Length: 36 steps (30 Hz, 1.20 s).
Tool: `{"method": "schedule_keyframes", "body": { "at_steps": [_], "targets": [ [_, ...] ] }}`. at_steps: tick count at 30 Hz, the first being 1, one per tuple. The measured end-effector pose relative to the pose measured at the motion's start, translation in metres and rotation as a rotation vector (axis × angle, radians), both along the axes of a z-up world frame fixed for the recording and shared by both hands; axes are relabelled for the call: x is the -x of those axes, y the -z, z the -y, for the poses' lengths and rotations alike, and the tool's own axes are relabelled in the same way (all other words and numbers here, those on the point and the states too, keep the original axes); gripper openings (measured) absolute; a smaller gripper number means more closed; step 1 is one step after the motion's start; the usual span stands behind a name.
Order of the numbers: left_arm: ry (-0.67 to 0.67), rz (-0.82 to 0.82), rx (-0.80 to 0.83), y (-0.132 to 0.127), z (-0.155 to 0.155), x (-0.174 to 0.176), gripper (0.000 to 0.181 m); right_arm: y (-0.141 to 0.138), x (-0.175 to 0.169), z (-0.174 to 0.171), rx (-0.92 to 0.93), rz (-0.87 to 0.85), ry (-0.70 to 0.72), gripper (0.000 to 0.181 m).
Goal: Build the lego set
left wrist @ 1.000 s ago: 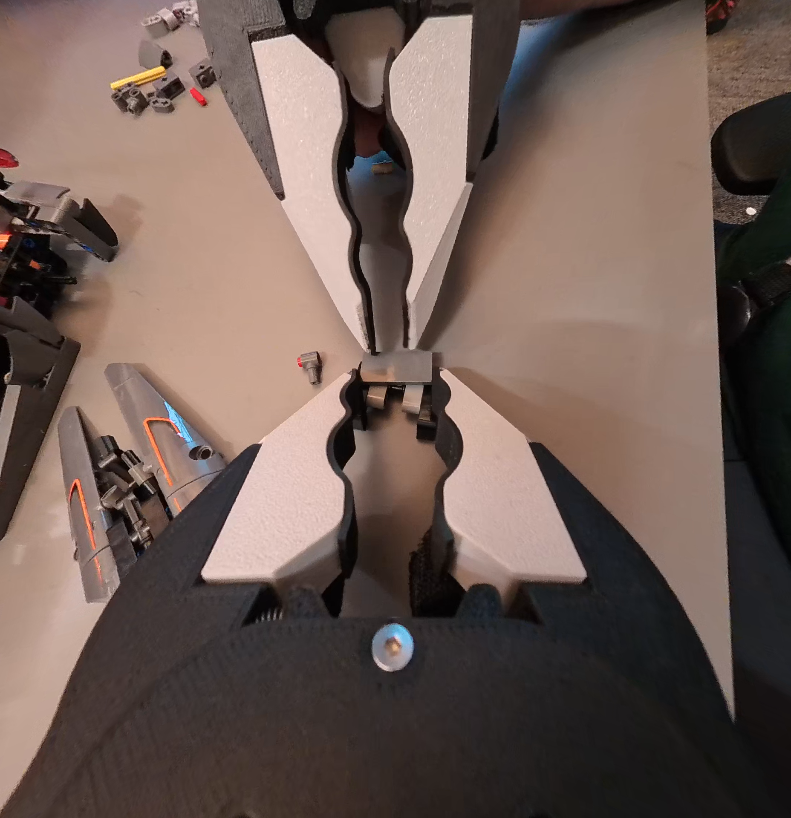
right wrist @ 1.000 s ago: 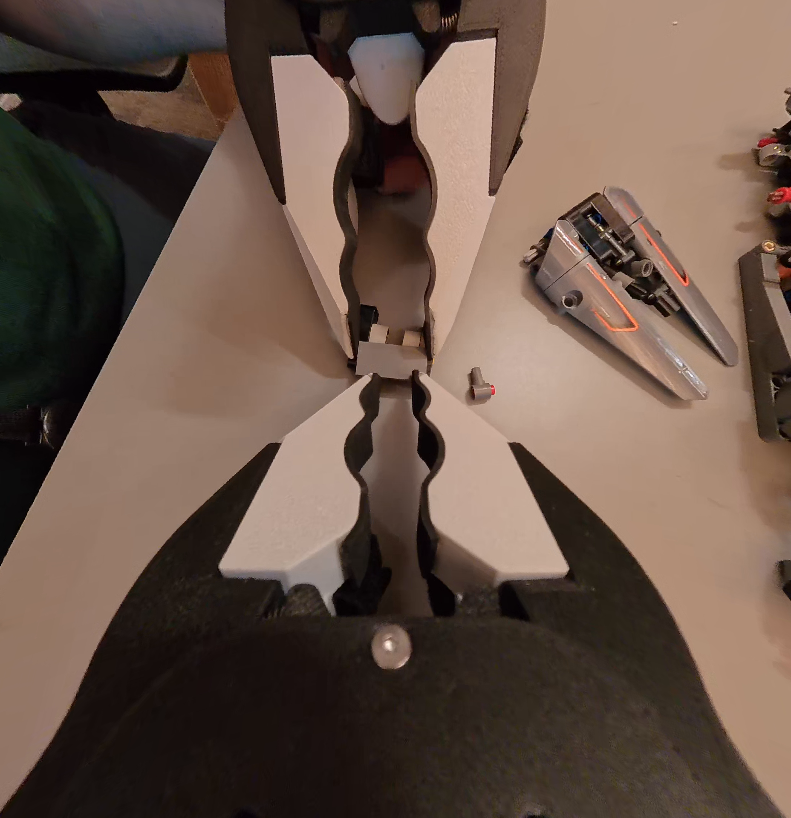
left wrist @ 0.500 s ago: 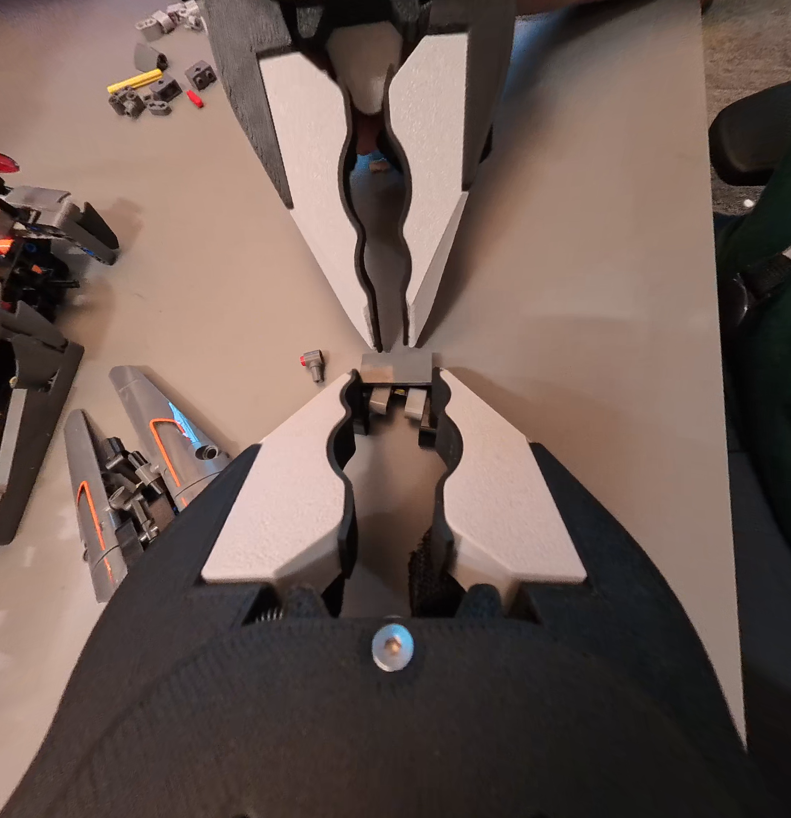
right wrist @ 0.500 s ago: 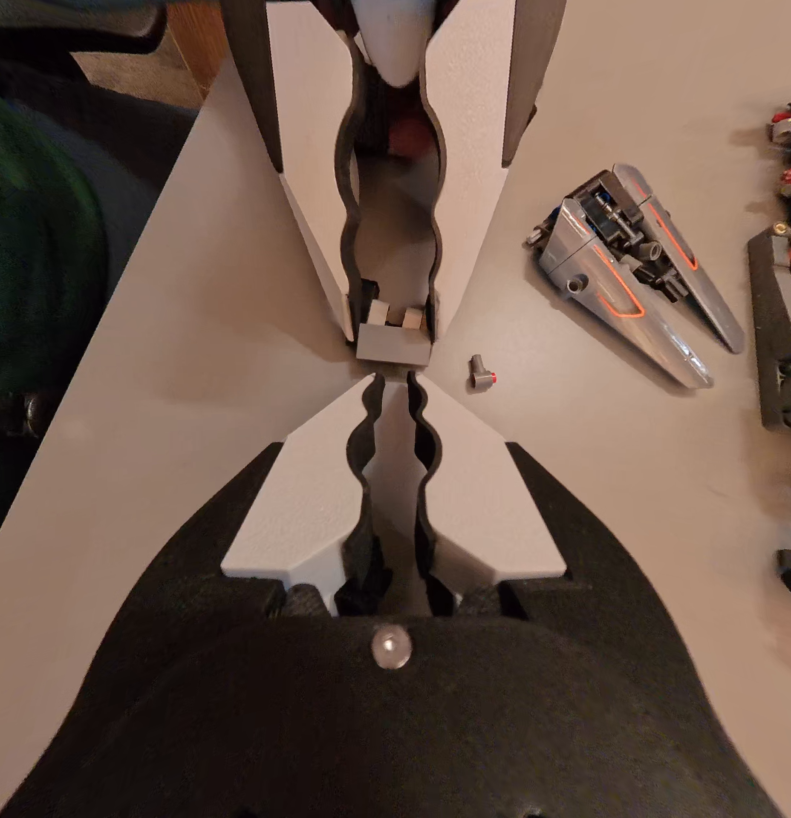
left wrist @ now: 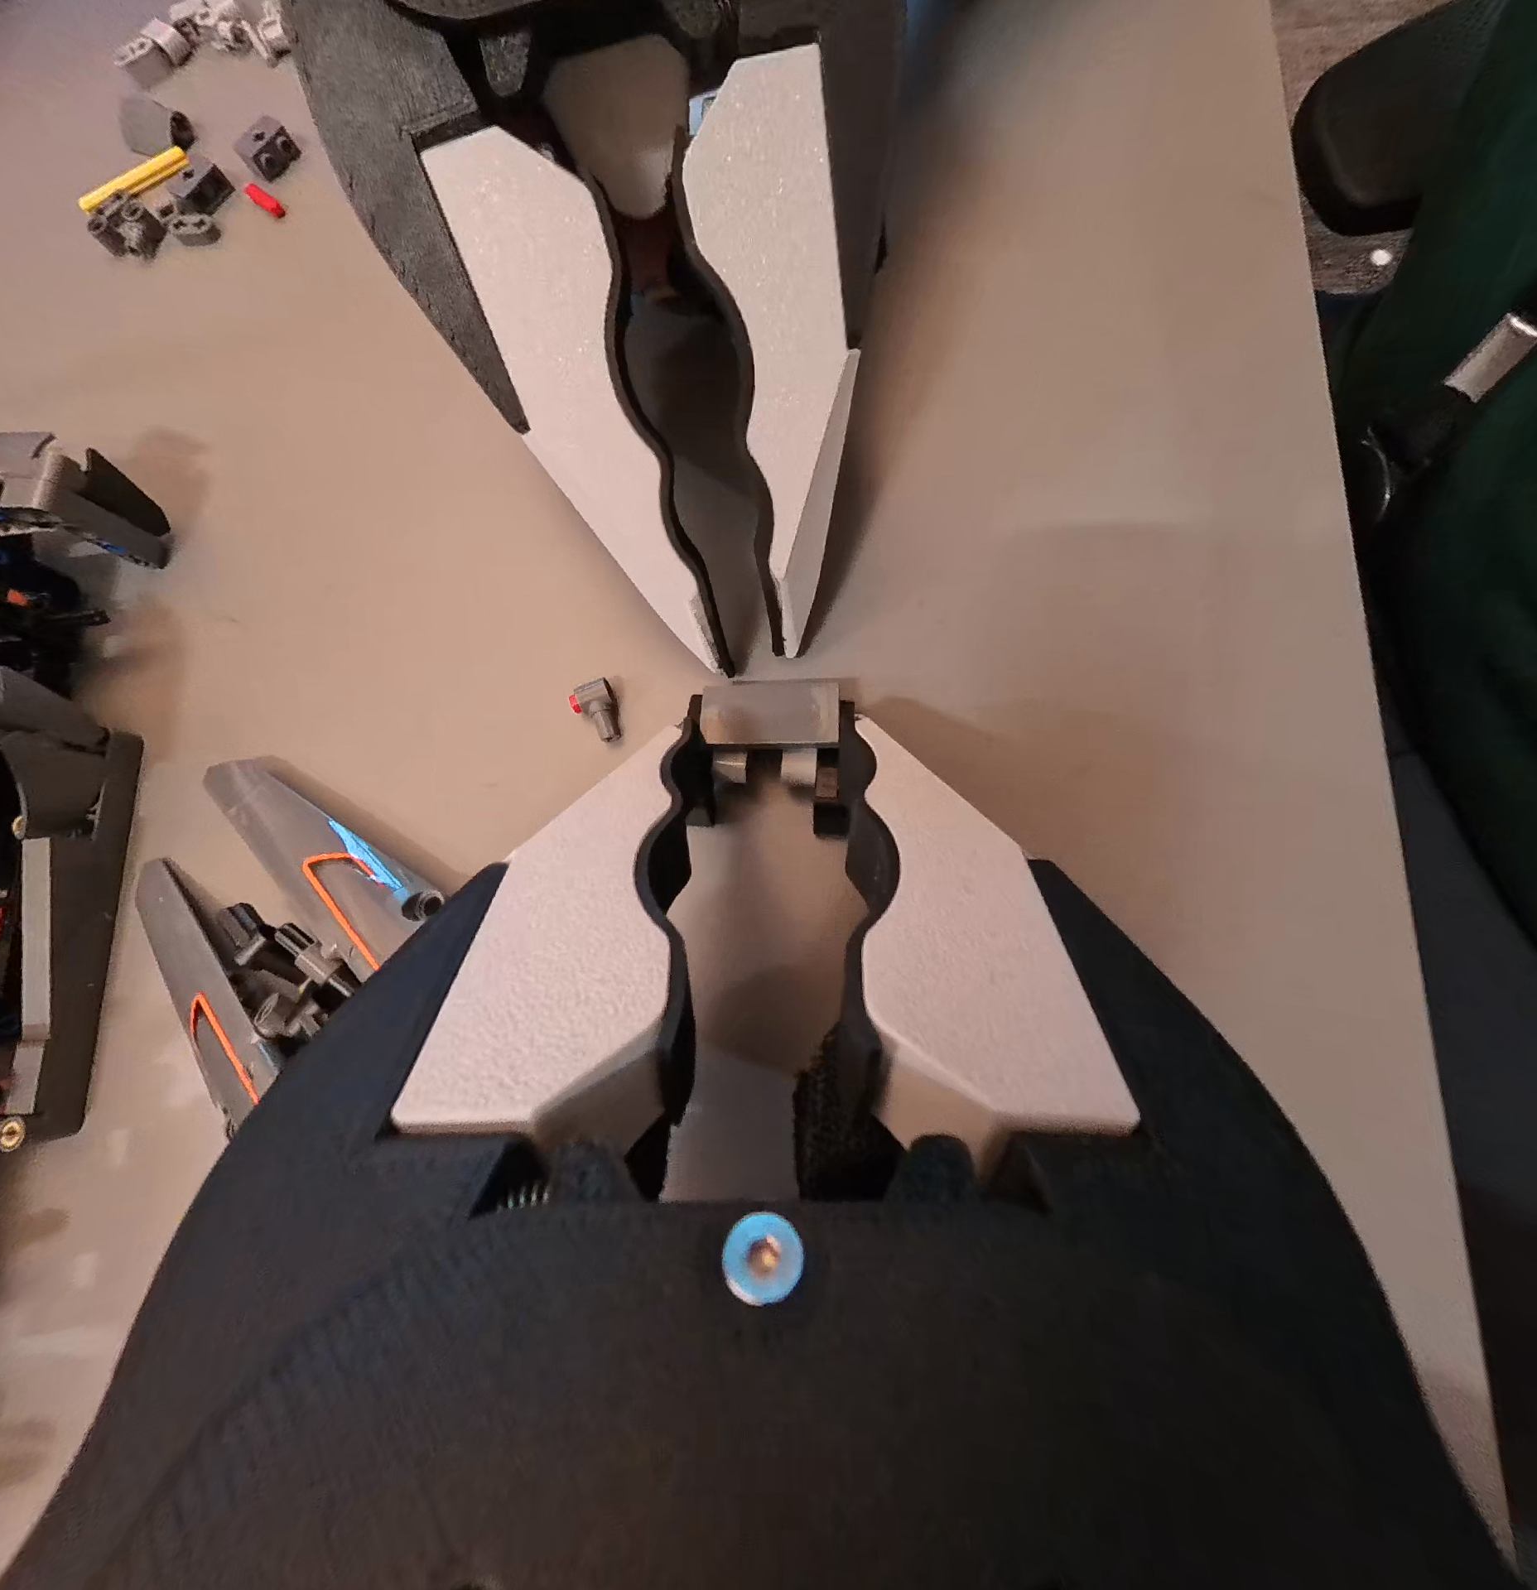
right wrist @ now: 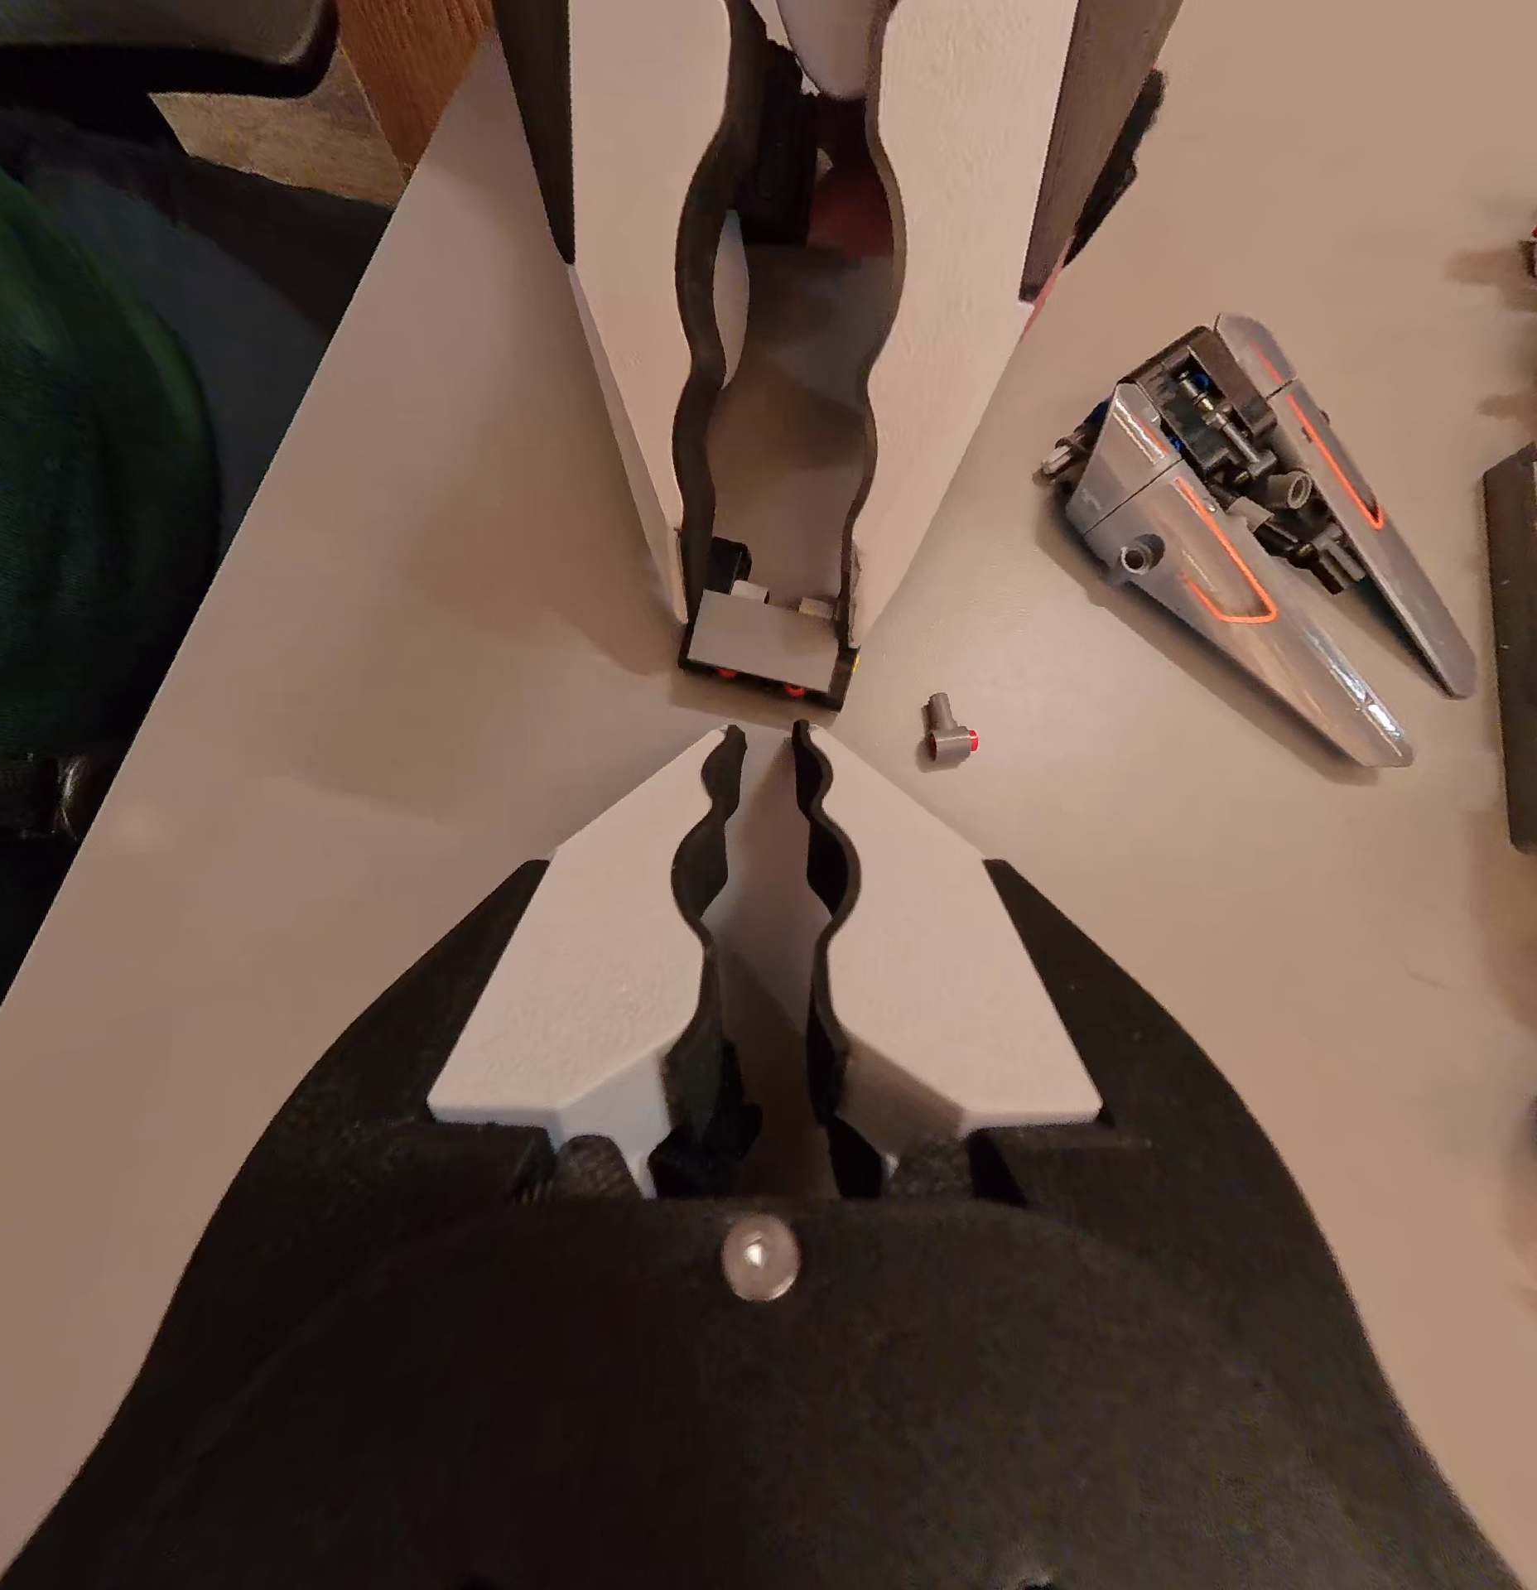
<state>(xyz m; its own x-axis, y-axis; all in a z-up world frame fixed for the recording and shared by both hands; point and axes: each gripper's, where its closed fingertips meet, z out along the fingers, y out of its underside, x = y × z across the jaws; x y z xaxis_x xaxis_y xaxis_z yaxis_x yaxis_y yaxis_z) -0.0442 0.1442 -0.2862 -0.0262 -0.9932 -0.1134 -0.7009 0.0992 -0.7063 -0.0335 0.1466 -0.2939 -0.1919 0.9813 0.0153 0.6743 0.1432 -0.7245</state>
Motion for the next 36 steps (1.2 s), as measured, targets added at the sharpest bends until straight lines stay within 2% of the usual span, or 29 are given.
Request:
{"method": "schedule_keyframes", "body": {
  "at_steps": [20,24,27,36],
  "targets": [
    [0.087,0.014,0.045,0.001,-0.002,0.002,0.030,-0.011,0.010,0.000,-0.065,-0.068,0.004,0.005],
    [0.105,0.009,0.043,0.001,-0.002,0.002,0.030,-0.022,0.014,0.001,-0.088,-0.124,-0.001,0.000],
    [0.116,0.007,0.052,0.001,-0.003,0.001,0.030,-0.011,0.015,0.003,-0.108,-0.091,-0.016,0.000],
    [0.112,0.022,0.069,0.001,-0.003,0.001,0.030,-0.010,0.016,0.006,-0.115,-0.097,-0.035,0.000]
  ]
}}
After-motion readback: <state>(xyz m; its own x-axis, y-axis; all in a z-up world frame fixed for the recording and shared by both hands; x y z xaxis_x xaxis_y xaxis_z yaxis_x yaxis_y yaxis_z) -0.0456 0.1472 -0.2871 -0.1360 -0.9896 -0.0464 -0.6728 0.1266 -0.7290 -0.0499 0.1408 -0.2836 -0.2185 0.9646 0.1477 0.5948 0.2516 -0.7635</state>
